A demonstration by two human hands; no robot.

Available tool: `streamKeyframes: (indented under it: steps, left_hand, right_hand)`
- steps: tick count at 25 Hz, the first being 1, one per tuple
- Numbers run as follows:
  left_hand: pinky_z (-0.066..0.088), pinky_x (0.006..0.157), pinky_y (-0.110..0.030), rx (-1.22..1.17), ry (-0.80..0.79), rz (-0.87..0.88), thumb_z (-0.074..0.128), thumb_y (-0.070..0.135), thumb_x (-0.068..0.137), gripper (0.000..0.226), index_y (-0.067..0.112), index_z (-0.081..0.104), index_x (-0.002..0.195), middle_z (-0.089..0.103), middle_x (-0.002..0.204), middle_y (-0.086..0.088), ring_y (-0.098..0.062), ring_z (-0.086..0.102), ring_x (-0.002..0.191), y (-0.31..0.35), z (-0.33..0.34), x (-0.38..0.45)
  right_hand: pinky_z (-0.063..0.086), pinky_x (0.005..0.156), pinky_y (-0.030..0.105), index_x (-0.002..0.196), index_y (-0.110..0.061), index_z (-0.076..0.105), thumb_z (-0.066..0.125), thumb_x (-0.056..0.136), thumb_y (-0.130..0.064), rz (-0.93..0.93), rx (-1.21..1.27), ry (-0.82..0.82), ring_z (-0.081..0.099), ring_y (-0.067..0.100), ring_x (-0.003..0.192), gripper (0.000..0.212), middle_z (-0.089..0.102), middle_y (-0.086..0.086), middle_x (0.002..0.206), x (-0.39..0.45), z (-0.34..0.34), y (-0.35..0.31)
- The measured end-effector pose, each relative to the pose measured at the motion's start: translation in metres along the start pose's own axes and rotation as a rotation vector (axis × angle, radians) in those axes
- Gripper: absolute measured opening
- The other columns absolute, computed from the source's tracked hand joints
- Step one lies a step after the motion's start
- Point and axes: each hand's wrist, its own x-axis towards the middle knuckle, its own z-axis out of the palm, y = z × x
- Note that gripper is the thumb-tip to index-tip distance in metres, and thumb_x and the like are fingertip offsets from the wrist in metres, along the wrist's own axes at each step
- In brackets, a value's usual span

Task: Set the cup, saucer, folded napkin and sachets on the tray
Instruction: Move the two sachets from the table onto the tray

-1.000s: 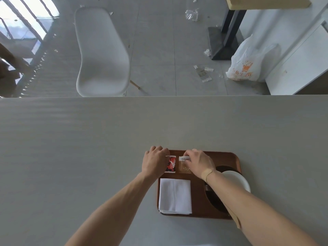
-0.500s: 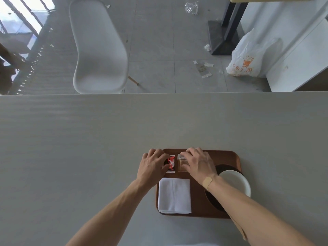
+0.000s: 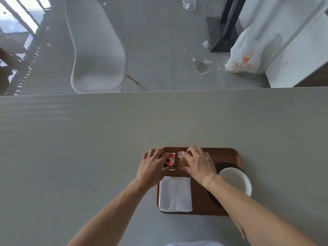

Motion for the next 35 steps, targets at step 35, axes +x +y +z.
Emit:
streamKeyframes:
  steps: [35]
  left_hand:
    - [0.037,0.099,-0.039,-0.036,-0.005,-0.026,0.06,0.043,0.08,0.054,0.03,0.054,0.132,0.054,0.124,0.002,-0.023,0.046,0.117,0.0012,0.0015,0.0047]
  right_hand:
    - [0.043,0.095,0.039,0.144,-0.026,0.037,0.06,0.091,-0.039,0.02,0.021,-0.006,0.043,0.024,0.121,0.059,0.044,0.002,0.136,-0.0009,0.0004,-0.0073]
